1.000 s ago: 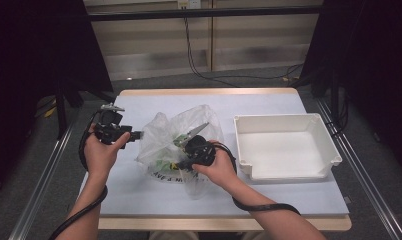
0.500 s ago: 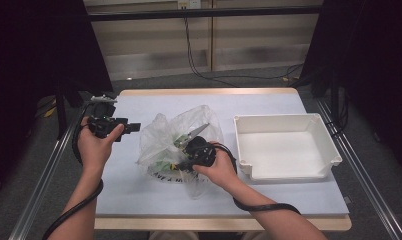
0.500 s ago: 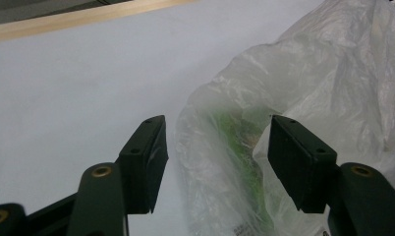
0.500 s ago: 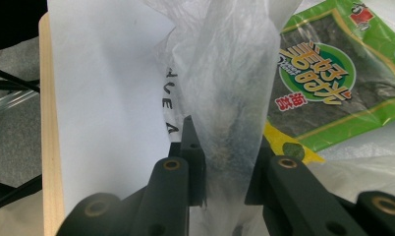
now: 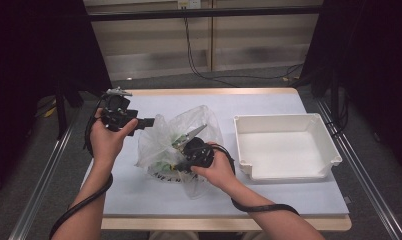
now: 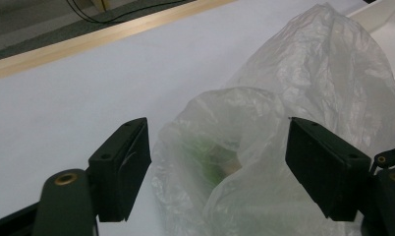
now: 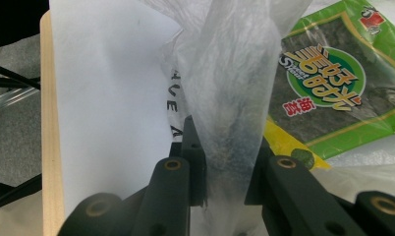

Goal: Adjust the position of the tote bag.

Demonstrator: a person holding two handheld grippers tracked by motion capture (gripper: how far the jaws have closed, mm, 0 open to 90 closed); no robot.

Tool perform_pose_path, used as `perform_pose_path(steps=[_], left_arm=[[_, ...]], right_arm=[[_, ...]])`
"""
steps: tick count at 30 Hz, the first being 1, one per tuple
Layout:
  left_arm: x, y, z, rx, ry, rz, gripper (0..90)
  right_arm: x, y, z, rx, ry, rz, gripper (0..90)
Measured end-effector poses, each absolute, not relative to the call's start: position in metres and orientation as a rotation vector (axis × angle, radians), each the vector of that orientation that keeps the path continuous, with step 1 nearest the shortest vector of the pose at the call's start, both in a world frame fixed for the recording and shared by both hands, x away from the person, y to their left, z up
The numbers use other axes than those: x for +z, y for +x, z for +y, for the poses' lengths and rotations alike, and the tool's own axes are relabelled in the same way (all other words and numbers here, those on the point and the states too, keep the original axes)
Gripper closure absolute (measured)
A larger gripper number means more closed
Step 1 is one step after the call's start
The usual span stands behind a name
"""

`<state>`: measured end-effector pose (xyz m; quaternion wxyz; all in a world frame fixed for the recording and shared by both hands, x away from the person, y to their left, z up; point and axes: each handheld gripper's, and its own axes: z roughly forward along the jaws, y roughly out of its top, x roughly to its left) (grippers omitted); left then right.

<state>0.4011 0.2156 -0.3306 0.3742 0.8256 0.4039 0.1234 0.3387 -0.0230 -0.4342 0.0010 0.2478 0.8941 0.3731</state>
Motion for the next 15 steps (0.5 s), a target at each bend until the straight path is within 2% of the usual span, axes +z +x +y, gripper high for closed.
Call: perform_pose_path(steps=[5, 8, 10, 11, 13, 15], left_arm=[[-0.336, 0.404, 0.203, 0.275, 2.109, 1.024, 19.2], [-0.340, 0.407, 0.197, 0.269, 2.146, 1.005, 12.2], [-0.344, 0.412, 0.190, 0.198, 2.142, 1.056, 5.1], [-0.347, 0.412, 0.187, 0.204, 2.152, 1.065, 5.2], [-0.351, 0.414, 0.183, 0.227, 2.225, 1.025, 15.2], [-0.354, 0.414, 0.182, 0.212, 2.208, 1.042, 35.7]], right_arm=[[-0.433, 0.339, -0.023, 1.173, 0.782, 2.805, 77.6], [-0.433, 0.339, -0.022, 1.170, 0.774, 2.804, 77.6], [-0.432, 0.339, -0.021, 1.166, 0.768, 2.799, 77.6], [-0.431, 0.340, -0.020, 1.165, 0.753, 2.800, 77.6], [-0.431, 0.340, -0.019, 1.172, 0.751, 2.799, 77.6], [-0.430, 0.339, -0.016, 1.187, 0.756, 2.797, 77.6]])
